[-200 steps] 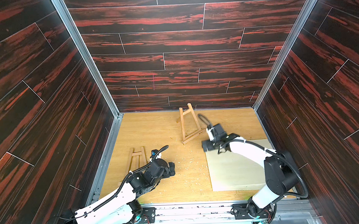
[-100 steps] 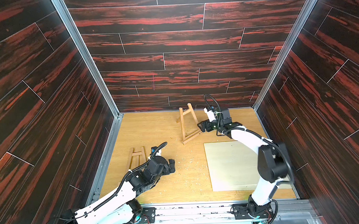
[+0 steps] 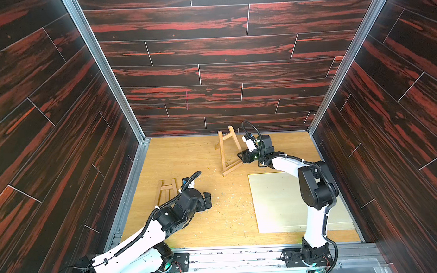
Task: Disassemble the easel
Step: Pick up the easel at the center of the board.
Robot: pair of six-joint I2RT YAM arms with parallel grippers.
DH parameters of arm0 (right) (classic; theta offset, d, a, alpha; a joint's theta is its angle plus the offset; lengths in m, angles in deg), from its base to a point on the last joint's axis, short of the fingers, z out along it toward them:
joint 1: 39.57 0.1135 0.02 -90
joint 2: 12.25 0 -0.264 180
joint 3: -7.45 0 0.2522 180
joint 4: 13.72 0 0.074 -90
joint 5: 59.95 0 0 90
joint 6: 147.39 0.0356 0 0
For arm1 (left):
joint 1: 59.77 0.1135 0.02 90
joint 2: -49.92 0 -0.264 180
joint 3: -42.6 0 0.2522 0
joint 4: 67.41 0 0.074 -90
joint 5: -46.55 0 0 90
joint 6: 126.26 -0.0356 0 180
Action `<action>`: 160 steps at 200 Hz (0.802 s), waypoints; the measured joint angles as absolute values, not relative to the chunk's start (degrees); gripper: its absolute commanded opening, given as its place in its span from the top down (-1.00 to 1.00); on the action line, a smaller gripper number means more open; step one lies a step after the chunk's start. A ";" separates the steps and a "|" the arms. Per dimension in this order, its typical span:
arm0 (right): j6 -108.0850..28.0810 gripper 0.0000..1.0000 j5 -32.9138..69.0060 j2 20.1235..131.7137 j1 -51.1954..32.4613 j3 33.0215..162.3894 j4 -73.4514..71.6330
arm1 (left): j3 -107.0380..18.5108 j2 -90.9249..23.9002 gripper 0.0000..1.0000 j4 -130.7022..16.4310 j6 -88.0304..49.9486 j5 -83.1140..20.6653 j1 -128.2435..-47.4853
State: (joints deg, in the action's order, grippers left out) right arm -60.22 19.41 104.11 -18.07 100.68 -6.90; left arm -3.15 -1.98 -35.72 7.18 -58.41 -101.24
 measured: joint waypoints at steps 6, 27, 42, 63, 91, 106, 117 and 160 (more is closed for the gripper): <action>-60.37 -0.35 19.35 104.72 -18.07 101.46 -7.18 | -3.23 -2.18 -0.99 -35.72 7.16 -58.41 -101.22; -60.89 -0.28 19.15 106.84 -18.05 104.41 -7.79 | -3.32 -2.75 -0.99 -35.81 7.16 -58.31 -101.15; -61.18 -0.18 19.06 107.98 -18.05 105.92 -7.79 | -3.34 -3.16 -0.99 -36.07 7.14 -58.20 -101.04; -61.55 -0.03 18.67 109.38 -18.05 107.69 -7.79 | -3.45 -3.58 -1.00 -36.40 7.16 -57.98 -101.00; -61.73 0.25 17.77 110.10 -17.94 108.09 -7.77 | -3.54 -3.73 -0.99 -36.94 7.22 -57.89 -100.95; -61.92 0.36 17.36 110.27 -17.70 108.09 -7.71 | -3.54 -3.73 -0.99 -37.03 7.27 -57.85 -100.91; -62.51 0.44 17.29 110.30 -17.53 108.09 -7.66 | -3.54 -3.73 -0.99 -37.03 7.40 -57.85 -100.91; -63.89 0.70 18.60 110.23 -16.26 106.99 -9.11 | -3.54 -3.53 -1.00 -37.05 7.92 -57.87 -100.91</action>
State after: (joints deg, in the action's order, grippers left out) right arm -63.89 18.60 110.23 -16.26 106.99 -9.11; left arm -3.54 -3.53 -37.05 7.92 -57.87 -100.91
